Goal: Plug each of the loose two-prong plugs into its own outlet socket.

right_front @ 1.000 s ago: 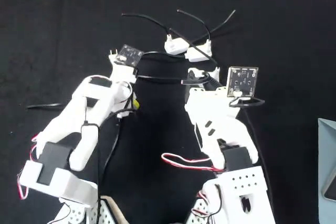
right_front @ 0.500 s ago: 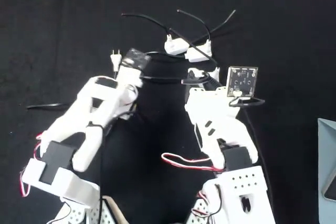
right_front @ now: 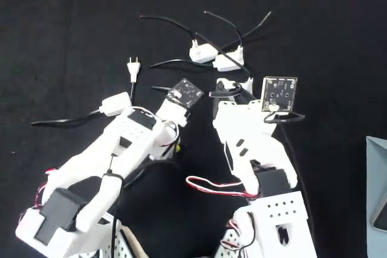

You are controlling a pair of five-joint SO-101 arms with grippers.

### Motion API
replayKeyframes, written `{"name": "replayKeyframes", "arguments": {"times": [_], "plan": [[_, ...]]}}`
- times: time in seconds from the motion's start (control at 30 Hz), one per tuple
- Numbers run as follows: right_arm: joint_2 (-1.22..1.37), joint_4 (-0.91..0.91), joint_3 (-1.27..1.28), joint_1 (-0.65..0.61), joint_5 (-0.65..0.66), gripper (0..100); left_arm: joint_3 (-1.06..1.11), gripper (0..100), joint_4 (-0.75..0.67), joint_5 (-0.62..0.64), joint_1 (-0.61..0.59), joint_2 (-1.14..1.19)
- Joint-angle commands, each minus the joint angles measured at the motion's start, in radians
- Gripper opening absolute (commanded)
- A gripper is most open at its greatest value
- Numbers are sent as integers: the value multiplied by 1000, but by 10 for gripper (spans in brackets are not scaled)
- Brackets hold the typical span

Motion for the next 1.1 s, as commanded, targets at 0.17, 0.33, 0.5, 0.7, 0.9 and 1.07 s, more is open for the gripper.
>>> {"name": "replayKeyframes", "arguments": {"times": [0.17,0.33,0.5,0.7,0.9,1.07], "plan": [[5,-18,-4,12,-5,14,-30,264,-55,-11,-162,-51],[5,-17,-4,12,-5,14,-90,264,-18,-9,-222,-51],[5,-17,-4,12,-3,14,-122,261,43,-6,-223,-63],[5,-14,5,-14,29,14,-140,260,189,-5,-243,-252],[5,97,-22,-190,106,14,-13,260,262,29,-363,-546],[7,129,-39,-305,187,13,162,260,258,46,-564,-760]]}}
